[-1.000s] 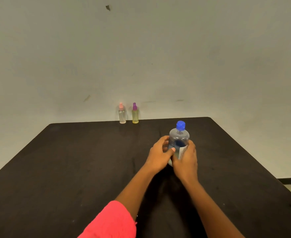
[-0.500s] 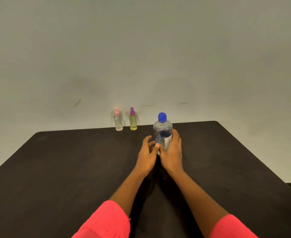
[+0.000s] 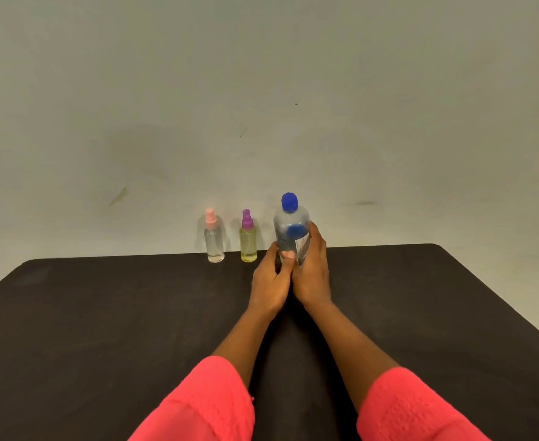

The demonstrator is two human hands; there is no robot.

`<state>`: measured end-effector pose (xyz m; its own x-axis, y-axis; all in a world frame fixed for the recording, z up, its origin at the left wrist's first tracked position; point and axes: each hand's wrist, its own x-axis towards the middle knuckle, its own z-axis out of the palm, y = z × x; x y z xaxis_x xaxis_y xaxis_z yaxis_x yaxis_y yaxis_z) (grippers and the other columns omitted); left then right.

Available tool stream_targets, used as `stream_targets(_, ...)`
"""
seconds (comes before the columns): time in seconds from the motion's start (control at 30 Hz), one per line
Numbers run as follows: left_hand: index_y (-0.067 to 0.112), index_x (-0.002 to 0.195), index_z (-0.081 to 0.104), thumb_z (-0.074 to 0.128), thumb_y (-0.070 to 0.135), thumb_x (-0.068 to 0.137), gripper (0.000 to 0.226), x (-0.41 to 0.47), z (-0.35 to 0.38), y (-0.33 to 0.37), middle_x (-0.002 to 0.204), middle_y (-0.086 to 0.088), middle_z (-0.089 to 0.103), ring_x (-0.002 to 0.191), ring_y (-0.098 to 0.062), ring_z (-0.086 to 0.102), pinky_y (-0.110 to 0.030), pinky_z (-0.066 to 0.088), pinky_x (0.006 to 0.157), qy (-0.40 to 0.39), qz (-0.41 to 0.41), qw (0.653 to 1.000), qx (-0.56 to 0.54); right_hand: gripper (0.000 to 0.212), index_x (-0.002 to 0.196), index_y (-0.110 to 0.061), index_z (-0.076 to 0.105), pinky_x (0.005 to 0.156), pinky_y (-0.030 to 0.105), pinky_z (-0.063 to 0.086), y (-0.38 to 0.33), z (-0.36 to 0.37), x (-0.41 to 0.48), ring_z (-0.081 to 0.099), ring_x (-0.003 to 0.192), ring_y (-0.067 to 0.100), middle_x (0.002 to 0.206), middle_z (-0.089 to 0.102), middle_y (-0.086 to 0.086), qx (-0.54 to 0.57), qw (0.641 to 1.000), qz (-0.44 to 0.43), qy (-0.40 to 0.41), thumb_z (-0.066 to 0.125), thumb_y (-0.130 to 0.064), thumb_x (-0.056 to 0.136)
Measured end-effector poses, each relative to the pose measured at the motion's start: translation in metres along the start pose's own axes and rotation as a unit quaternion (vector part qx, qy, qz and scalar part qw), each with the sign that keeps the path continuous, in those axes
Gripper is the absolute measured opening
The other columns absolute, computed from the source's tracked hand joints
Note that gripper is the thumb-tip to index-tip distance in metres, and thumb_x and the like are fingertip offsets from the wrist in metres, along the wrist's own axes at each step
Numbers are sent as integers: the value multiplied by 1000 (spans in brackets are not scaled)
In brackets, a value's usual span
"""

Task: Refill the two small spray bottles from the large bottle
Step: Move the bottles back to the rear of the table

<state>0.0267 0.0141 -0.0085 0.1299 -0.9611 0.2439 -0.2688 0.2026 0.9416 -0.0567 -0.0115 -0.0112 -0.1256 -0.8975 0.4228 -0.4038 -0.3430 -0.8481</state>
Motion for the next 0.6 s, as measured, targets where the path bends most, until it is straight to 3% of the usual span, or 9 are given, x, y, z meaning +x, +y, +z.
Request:
stream_targets(0.1,26,143,37,40,49,96,53,13,4,-4,135,1,54,121,-14,52,-34,43,103,4,0,1000,15,73,149,-33,11,92,24,31,4,6,10,37,134,19,153,23,-3,-32,999,-13,8,58,-32,93)
stream_targets(0.17,28,144,35,39,53,95,56,19,7,-7,137,0,52,124,-16,50,-41,41,105,0,9,1000,27,70,149,-32,13,94,26,33,5,8,13,40,131,19,152,28,-2,-39,999,-15,24,56,-35,93)
stream_targets(0.3,33,146,28,37,58,93,60,22,8,-8,143,3,46,130,-15,44,-43,37,108,-5,18,999,48,65,149,-28,16,110,53,30,4,9,19,41,131,22,149,34,0,-27,999,14,29,52,-39,95)
stream_targets(0.6,31,150,17,38,63,90,72,23,13,-10,151,2,35,137,-18,35,-40,31,112,-6,8,998,61,69,150,-27,11,111,57,24,2,9,20,33,138,23,152,30,1,-31,999,19,13,51,-37,95)
